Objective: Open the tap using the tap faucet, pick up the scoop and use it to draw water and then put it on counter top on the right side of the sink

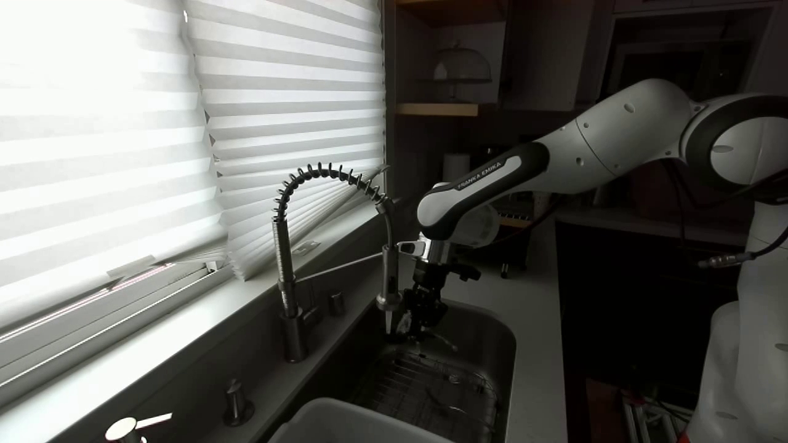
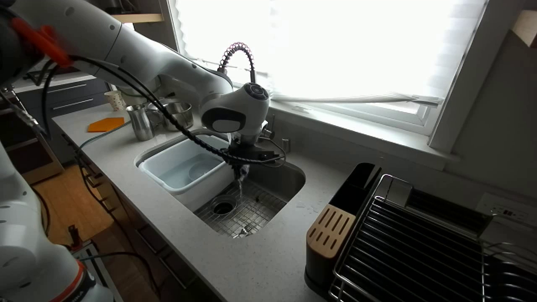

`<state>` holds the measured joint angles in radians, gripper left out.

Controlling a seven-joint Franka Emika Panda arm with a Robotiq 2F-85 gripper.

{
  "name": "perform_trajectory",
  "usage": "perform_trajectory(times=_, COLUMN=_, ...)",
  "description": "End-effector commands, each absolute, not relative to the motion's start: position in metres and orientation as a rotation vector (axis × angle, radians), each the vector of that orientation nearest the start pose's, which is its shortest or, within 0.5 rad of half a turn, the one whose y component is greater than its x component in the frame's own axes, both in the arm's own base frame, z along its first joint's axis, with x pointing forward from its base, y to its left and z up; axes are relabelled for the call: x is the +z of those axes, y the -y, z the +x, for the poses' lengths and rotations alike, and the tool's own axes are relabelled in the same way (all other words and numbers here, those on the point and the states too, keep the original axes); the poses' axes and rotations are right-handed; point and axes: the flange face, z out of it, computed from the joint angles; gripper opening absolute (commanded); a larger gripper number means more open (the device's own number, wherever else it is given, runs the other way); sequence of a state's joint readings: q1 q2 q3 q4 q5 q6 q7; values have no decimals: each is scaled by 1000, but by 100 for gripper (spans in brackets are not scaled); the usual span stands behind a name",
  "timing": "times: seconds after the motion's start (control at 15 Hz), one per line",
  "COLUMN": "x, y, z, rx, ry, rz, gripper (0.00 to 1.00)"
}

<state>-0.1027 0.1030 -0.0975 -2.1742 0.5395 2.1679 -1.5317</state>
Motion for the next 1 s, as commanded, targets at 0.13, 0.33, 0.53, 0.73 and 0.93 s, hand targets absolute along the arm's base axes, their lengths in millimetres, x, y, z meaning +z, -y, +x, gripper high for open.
perform_trajectory(times=0.13, x=341, y=94, z=532, rx=-351, ry=1334, rz=-2410, gripper=6)
perform_trajectory(times=0.33, x=340, y=95, z=531, rx=-330, ry=1332, rz=-2426, gripper=6)
perform_trajectory(times=0.53, x=344, y=91, z=533, rx=-322, ry=1353, rz=-2424, gripper=6)
perform_trajectory(times=0.73, x=344, y=89, z=533, rx=-258, ry=1385, rz=-2443, gripper=6)
perform_trajectory(times=0.93, x=344, y=94, z=531, rx=-169, ry=1411, rz=-2504, gripper=6)
